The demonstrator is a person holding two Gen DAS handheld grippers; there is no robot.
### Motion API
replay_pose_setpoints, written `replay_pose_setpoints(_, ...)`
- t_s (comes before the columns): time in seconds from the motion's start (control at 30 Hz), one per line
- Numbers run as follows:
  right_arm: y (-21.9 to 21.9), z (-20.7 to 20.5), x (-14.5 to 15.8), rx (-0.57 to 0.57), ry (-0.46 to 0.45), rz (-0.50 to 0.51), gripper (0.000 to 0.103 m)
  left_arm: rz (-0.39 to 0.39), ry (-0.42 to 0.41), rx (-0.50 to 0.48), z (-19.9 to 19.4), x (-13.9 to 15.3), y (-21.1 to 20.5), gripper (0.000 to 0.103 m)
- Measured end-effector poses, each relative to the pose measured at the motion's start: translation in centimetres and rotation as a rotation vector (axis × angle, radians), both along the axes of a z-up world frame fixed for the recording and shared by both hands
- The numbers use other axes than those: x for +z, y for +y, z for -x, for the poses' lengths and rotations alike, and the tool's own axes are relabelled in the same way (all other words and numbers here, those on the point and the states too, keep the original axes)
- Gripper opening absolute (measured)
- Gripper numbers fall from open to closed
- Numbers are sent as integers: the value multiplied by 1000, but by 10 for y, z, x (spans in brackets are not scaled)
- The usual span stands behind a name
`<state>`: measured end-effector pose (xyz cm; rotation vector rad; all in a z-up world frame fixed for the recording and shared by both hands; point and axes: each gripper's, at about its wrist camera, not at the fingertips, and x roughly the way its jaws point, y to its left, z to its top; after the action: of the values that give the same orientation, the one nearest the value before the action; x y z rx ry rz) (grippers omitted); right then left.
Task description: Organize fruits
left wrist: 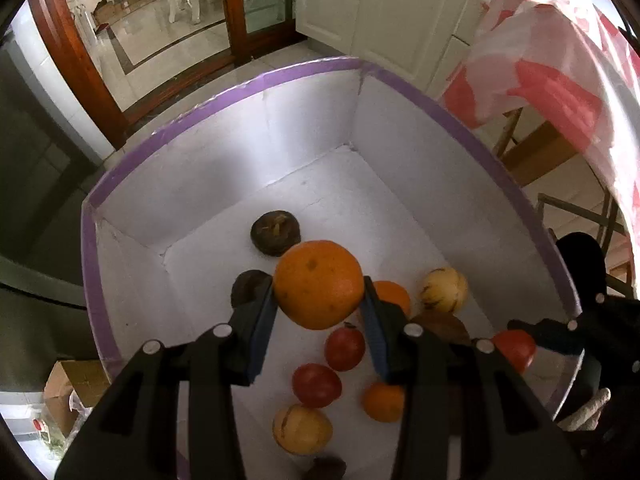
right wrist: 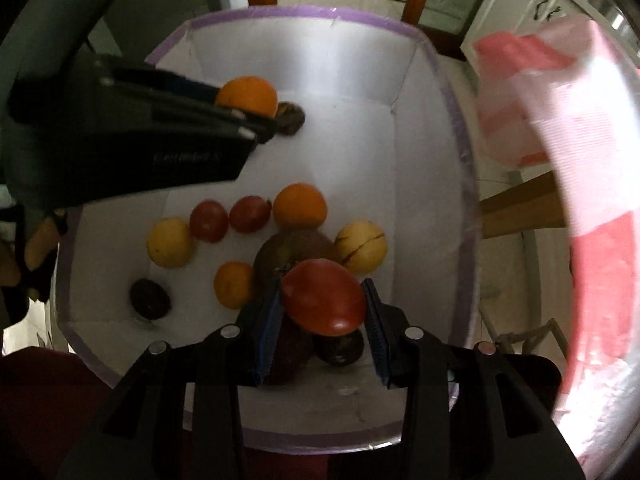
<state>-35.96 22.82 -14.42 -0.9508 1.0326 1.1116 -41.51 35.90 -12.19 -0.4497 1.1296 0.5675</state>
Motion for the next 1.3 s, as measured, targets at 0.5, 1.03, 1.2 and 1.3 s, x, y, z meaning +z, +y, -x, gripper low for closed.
replay_pose_setpoints(0.5, 6, 7, 30, 47, -7, -88, 84, -84, -107, -6, -2, 37, -3, 100)
replay_pose_setpoints(1.03, 11, -4, 92, -116, 10, -162, 87, -338, -186, 141, 31, 114, -21, 102)
replay_pose_setpoints(1.2, 11, -7, 77, -164, -18, -125, 87, -224, -100, 102, 24, 90, -20, 102)
replay_pose_setpoints(1.3, 11, -1, 65, -138, -122, -82, 87, -149, -62, 81, 18, 73, -23, 102)
